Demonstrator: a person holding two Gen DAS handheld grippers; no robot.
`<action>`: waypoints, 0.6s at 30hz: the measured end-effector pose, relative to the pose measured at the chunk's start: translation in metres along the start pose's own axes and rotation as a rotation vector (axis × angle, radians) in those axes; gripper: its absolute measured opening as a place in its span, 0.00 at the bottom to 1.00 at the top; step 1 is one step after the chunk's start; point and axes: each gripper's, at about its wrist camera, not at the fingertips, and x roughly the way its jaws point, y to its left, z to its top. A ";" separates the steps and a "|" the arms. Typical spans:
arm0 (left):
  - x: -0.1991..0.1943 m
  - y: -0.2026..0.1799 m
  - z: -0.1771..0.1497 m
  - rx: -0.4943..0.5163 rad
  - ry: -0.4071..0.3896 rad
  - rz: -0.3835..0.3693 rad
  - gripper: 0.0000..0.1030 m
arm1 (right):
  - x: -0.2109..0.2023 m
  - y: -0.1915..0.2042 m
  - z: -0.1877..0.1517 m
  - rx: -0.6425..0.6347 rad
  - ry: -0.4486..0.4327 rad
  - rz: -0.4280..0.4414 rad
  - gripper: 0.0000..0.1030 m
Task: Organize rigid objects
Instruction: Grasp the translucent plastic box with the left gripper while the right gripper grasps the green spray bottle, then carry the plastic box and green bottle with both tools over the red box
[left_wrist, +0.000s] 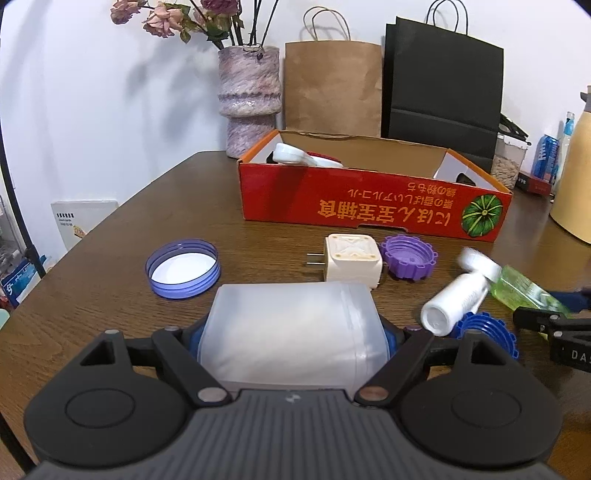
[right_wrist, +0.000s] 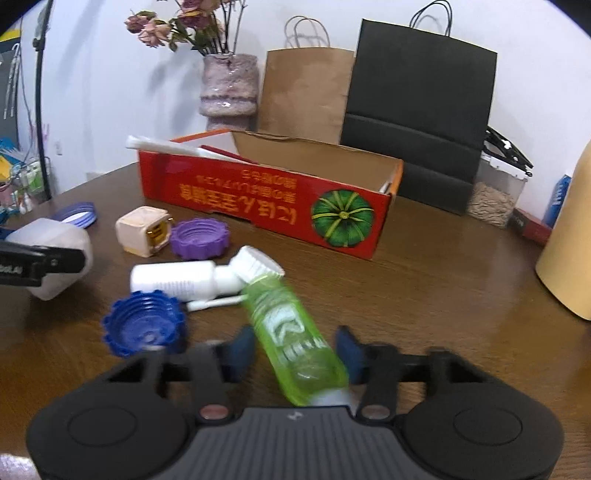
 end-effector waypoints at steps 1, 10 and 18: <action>-0.001 0.000 0.000 0.000 -0.003 -0.001 0.81 | -0.001 0.002 -0.001 -0.001 0.000 0.005 0.30; -0.005 0.001 -0.001 -0.002 -0.018 -0.004 0.81 | -0.016 0.024 -0.004 0.016 -0.049 -0.037 0.30; -0.009 -0.002 0.002 0.004 -0.034 -0.002 0.81 | -0.028 0.030 0.002 0.077 -0.113 -0.024 0.29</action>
